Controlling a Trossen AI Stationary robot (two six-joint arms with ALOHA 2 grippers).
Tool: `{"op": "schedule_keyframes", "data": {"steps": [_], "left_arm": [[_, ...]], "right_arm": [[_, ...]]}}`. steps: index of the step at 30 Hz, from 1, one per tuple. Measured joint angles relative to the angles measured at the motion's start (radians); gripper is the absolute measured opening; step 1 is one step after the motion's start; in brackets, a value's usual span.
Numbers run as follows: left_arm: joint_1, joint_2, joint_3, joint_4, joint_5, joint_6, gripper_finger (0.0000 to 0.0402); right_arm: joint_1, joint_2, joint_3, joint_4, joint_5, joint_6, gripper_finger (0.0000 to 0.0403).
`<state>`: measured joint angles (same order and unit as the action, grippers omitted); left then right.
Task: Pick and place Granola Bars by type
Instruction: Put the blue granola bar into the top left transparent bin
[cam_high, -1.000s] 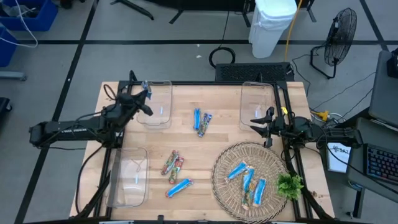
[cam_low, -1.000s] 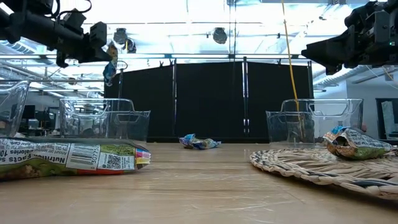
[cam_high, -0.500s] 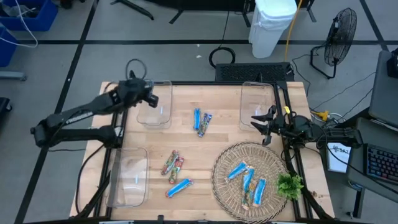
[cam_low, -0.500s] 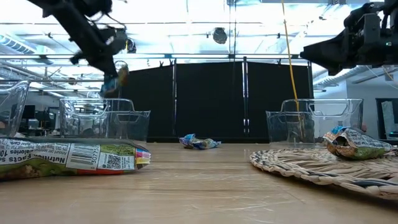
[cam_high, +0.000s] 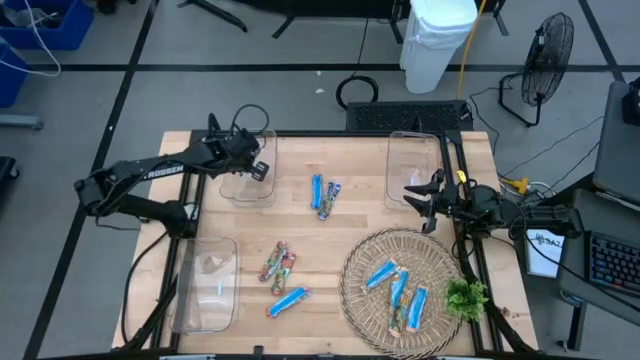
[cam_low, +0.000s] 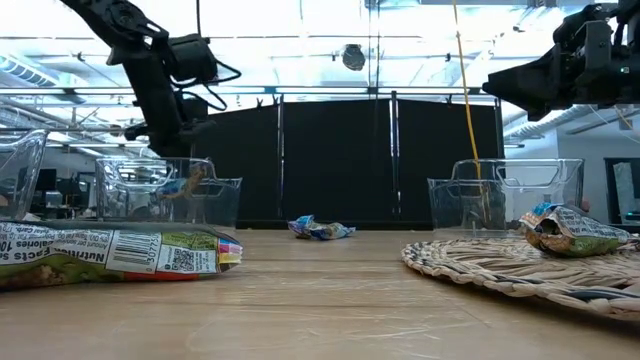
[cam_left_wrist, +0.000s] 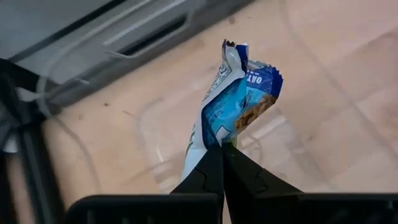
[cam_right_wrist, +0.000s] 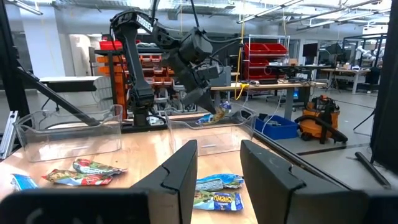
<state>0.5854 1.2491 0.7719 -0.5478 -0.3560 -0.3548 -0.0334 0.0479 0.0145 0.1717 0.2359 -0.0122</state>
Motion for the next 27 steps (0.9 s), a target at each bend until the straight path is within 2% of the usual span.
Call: {"op": "schedule_keyframes", "data": {"steps": [15,18,21,25,27], "left_arm": [[-0.006,0.0,0.0,0.031,0.0,0.03,0.0069],[-0.024,-0.016,0.0,0.099,0.077,0.133,0.0073],[-0.057,-0.037,0.0,0.214,0.199,0.182,0.0074],[-0.123,-0.048,0.001,0.457,0.378,0.2,0.0074],[-0.17,-0.032,0.001,0.565,0.423,0.204,0.0074]], "right_arm": [[0.0,0.0,0.0,-0.004,0.0,-0.003,0.0114],[0.0,0.0,0.0,-0.004,0.0,-0.003,0.0114],[0.0,0.0,0.0,-0.004,0.0,-0.003,0.0114],[0.0,0.0,0.0,-0.004,0.001,-0.009,0.0114],[0.0,0.0,0.0,-0.004,0.001,-0.011,0.0114]]}}
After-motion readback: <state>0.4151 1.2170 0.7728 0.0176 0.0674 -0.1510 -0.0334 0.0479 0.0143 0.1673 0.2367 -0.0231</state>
